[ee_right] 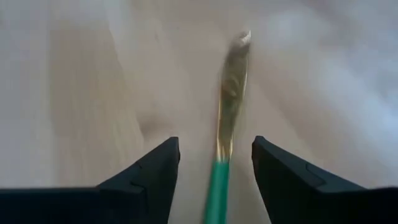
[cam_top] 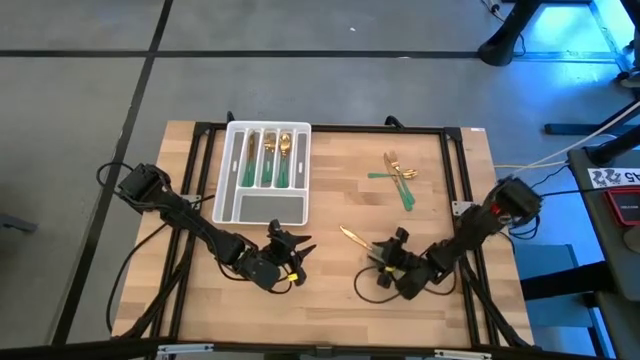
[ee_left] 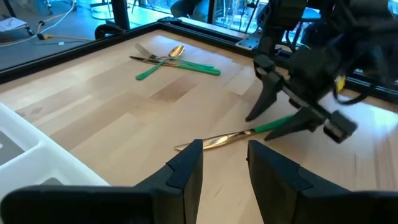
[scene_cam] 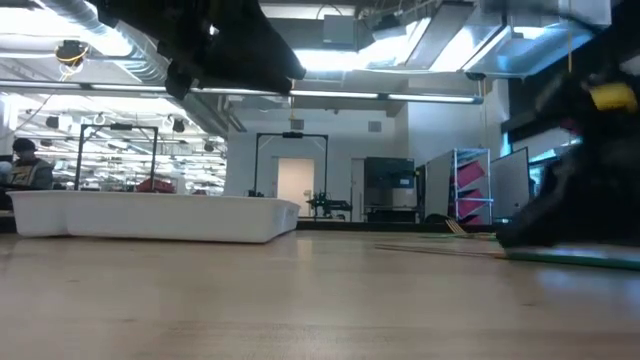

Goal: Sort silverware
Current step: Put the green knife into the white cutlery tray

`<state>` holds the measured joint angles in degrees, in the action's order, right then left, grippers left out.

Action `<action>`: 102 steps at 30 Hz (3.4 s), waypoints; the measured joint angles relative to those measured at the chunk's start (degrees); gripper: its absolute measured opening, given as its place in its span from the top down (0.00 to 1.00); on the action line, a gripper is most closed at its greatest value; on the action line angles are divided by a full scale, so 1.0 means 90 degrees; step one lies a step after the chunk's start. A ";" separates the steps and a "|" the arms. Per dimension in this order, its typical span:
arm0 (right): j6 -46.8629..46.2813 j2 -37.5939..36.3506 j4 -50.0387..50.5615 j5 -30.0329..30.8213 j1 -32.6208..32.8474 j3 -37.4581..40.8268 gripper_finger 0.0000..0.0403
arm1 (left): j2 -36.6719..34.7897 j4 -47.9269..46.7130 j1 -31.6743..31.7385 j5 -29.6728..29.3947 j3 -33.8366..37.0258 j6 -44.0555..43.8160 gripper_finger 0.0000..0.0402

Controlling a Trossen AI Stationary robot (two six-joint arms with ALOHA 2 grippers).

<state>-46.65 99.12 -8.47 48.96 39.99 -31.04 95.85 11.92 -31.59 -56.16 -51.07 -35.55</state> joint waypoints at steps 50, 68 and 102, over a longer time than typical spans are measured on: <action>0.2966 0.0624 -0.7410 0.0795 0.0005 0.2100 0.91 | 0.0752 0.1218 0.0102 0.0036 0.0000 0.0408 0.71; 0.3740 0.0561 -0.8359 0.0827 0.0005 0.1994 0.91 | 0.3742 0.8017 0.2110 0.3080 -0.0285 0.0617 0.33; 0.3956 0.0548 -0.8324 0.1323 0.0000 0.1811 0.91 | 0.3740 0.7587 0.2351 0.4034 -0.0772 0.0714 1.00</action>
<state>-11.05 104.05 -83.38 60.87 39.99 -14.74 129.52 80.20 -10.44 -19.86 -58.02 -29.12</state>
